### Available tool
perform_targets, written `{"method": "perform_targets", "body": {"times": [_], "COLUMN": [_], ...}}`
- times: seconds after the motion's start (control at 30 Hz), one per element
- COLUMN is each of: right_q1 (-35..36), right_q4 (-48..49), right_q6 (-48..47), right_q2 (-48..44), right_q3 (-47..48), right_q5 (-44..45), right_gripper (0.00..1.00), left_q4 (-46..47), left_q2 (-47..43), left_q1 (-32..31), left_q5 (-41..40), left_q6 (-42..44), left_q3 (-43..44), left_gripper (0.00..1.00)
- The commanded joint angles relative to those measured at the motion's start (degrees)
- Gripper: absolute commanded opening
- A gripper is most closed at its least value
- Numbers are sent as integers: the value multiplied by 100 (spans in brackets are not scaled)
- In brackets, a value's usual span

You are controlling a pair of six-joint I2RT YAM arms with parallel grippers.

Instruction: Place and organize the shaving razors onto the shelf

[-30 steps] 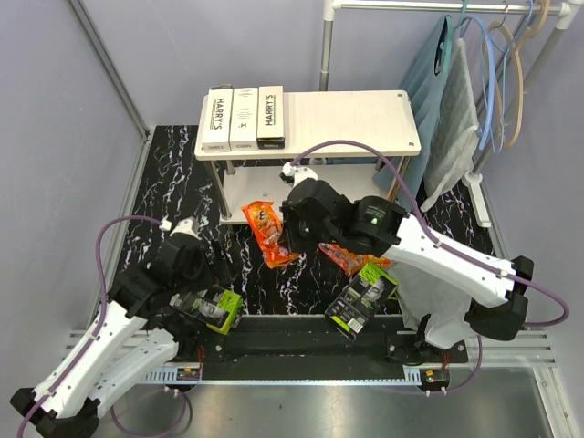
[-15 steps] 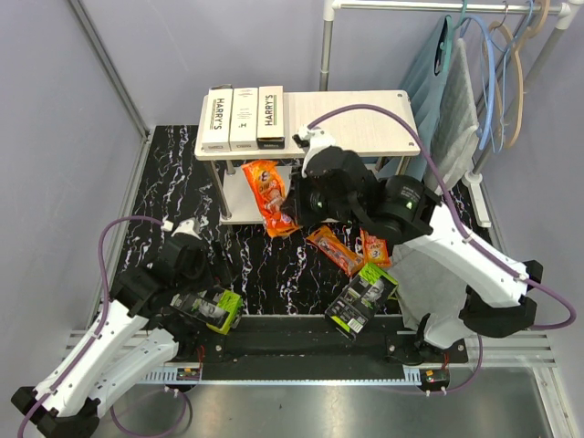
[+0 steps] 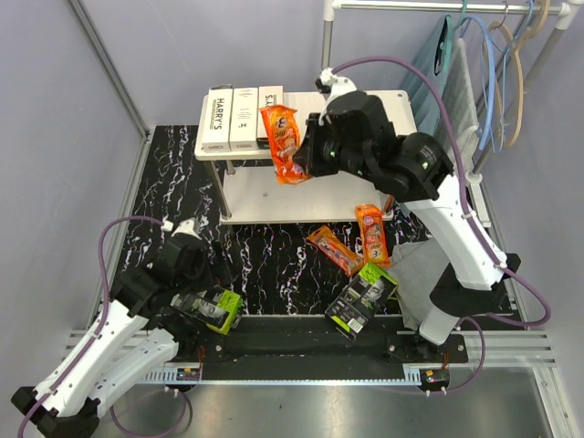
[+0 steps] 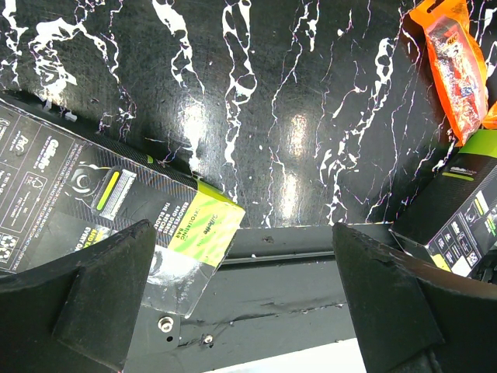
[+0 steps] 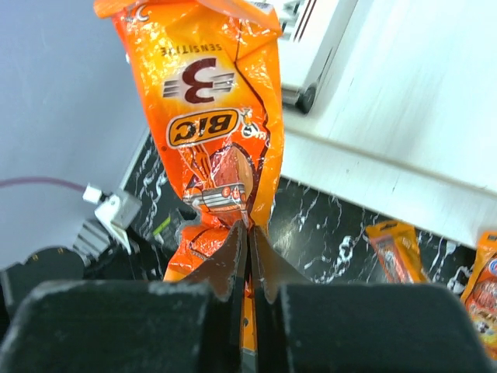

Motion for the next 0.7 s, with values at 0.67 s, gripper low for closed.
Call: {"method": "perform_targets", "body": {"times": [0.67], "right_q1": [-1104], "right_q4": [-266], "right_q6": [-287], "right_q2": [488], "right_q3": [1346], "right_q5": [-486], "right_gripper": [9], "left_q4": [122], "left_q2": [35], "left_q1": [12], "left_q5": [57], "left_q6": [125], "left_q3": [37], "left_gripper": [99]}}
